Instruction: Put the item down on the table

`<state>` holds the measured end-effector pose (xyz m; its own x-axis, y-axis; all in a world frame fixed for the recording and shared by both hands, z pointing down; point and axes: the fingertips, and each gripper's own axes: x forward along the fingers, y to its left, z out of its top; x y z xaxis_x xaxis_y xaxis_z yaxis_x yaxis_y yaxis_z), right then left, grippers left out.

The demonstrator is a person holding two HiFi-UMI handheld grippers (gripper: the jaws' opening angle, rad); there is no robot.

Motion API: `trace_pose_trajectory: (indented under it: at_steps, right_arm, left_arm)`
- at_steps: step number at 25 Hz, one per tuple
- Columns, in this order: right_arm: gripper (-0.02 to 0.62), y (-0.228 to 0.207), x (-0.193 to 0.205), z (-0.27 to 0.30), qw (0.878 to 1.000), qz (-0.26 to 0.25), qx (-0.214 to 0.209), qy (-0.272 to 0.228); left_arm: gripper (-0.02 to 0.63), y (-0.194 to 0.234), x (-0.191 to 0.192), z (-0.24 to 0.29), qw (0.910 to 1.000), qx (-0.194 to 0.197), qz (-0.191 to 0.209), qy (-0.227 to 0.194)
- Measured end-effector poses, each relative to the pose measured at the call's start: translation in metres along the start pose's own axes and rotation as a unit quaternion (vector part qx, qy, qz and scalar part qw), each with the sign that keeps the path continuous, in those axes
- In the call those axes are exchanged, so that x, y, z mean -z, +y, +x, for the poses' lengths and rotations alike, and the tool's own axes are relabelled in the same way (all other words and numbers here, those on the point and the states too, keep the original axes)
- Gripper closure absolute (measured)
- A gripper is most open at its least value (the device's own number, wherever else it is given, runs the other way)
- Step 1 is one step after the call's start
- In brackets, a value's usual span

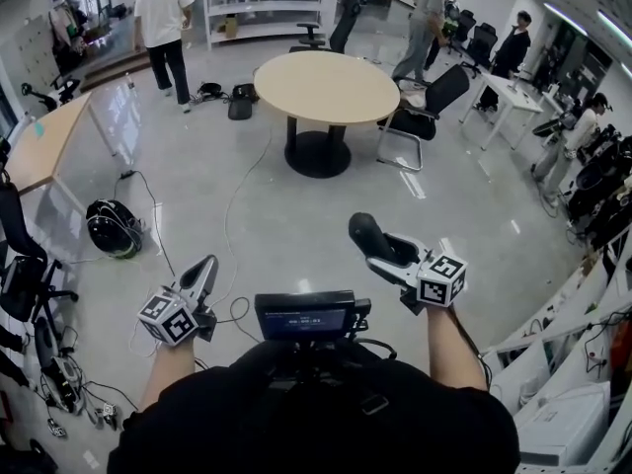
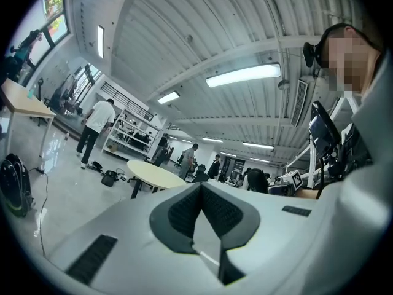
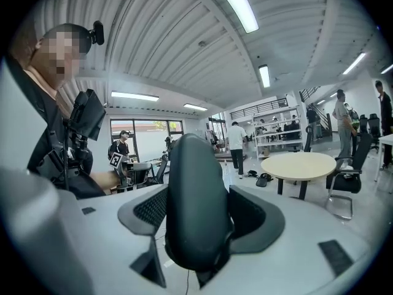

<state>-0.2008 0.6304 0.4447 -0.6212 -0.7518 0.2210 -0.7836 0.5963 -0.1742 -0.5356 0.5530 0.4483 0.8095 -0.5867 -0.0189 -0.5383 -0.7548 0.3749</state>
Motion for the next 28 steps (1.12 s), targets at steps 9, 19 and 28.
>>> trace_pose_trajectory:
  at_steps: [9,19,28]
  right_arm:
    - [0.282,-0.105,-0.025,-0.045,1.000,-0.014,0.001,-0.024]
    - [0.282,-0.218,-0.035,-0.110,0.999,-0.022,0.020,-0.036]
    - [0.282,-0.272,-0.022,-0.131,0.998,0.002,0.051,-0.033]
  left_arm:
    - [0.604,-0.044,-0.008,0.115,0.9995,0.013,0.028,-0.003]
    - [0.604,-0.103,0.004,0.252,0.9984,0.047,0.030,0.012]
    - [0.604,-0.104,0.017,0.326,0.9962,0.076,0.025,0.036]
